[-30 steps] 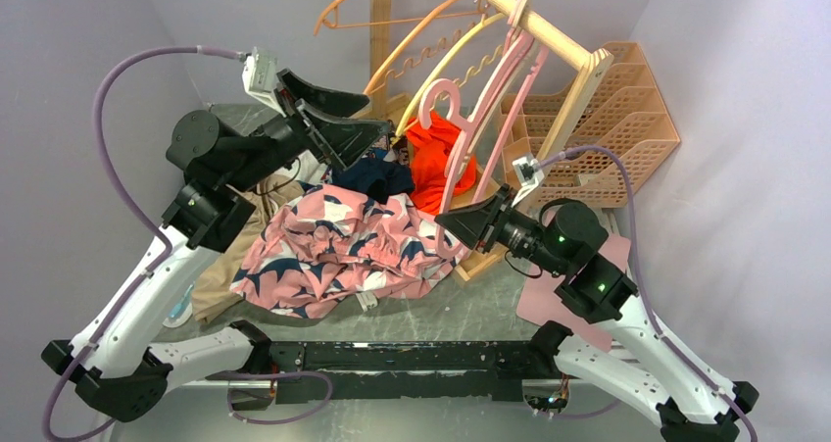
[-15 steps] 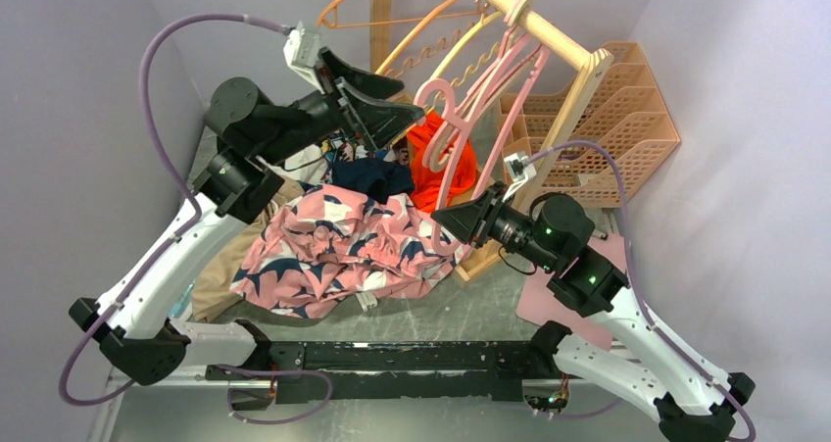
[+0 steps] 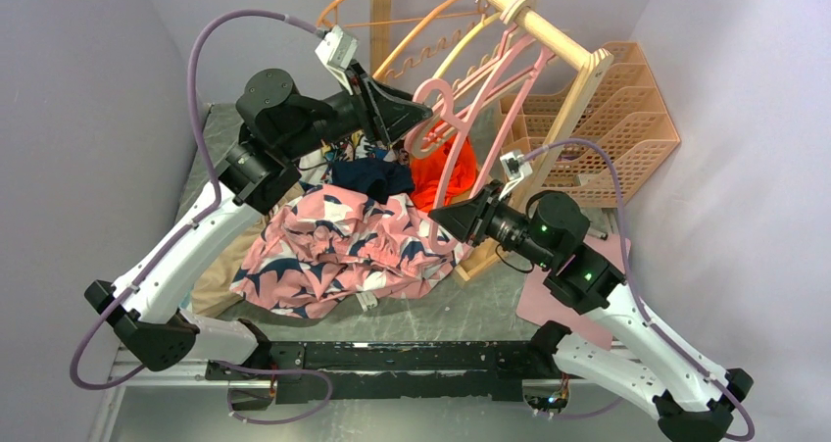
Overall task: Place the shorts on the hanger
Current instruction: Pick up the hanger from the clothesline.
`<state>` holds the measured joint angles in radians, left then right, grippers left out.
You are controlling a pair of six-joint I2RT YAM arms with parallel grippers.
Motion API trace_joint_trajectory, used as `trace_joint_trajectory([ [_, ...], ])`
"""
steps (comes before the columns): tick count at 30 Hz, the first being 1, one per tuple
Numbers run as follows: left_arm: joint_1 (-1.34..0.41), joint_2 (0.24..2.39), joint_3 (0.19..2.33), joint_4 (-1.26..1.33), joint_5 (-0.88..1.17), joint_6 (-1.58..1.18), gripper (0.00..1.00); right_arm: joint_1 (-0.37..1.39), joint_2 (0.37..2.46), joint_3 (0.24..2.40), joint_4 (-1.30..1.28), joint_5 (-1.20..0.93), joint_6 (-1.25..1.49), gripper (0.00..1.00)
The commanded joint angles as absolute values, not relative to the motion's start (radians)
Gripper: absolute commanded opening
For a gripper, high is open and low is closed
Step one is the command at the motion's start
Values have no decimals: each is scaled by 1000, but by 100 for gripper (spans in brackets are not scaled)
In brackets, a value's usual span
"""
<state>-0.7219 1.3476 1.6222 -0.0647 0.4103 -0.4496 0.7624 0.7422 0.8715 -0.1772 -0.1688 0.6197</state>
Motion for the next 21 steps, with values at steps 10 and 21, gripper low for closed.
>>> trace_joint_trajectory([
  [10,-724,1292,1584,-3,374,-417,7,763,747,920,-141,-222,577,10],
  [21,-724,1046,1513,-129,303,-315,7,763,754,1128,-417,-397,338,84],
])
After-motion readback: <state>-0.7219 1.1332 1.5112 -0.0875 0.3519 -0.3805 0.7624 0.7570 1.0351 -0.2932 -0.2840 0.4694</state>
